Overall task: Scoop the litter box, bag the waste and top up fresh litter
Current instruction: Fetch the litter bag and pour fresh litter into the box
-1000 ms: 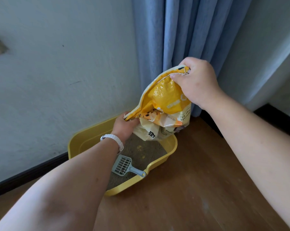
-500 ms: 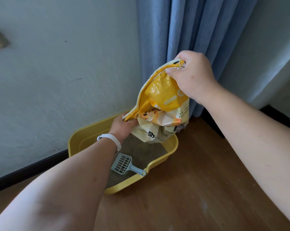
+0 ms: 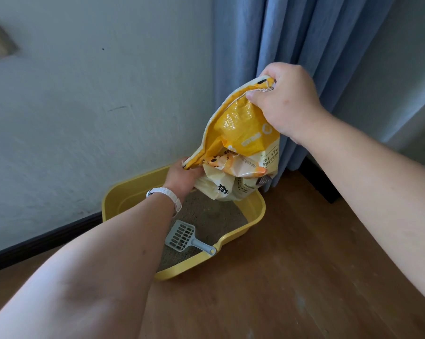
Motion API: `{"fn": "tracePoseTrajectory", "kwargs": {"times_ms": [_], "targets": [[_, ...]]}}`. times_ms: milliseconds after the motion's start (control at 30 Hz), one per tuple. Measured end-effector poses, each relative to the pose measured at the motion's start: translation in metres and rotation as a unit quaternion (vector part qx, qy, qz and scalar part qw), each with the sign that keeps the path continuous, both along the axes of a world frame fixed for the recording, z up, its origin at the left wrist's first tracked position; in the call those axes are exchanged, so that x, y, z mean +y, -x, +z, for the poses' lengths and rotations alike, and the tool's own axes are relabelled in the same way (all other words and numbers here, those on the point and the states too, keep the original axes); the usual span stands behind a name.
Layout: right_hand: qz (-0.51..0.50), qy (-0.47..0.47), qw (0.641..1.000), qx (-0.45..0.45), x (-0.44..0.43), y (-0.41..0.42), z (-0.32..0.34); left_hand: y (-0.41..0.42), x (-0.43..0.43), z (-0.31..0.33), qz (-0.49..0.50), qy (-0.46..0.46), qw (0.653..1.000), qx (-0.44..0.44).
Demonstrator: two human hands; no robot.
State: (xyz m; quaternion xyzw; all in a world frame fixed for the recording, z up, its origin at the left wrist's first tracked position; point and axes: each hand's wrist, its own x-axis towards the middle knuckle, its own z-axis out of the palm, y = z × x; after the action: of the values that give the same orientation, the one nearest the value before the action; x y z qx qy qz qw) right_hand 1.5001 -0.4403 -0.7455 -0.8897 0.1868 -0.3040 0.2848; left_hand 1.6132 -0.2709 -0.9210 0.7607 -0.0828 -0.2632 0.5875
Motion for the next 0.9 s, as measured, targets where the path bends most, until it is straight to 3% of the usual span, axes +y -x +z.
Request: {"fn": "tracePoseTrajectory", "kwargs": {"times_ms": [633,900], "targets": [[0.045,0.001,0.999,0.002,0.018,-0.033,-0.005,-0.021,0.032,0.002,0.094,-0.013,0.995,-0.014],[0.06,-0.007,0.998,0.008,0.021,-0.012,-0.004,0.001,0.041,0.001,0.063,-0.025,0.998,-0.002]]}}
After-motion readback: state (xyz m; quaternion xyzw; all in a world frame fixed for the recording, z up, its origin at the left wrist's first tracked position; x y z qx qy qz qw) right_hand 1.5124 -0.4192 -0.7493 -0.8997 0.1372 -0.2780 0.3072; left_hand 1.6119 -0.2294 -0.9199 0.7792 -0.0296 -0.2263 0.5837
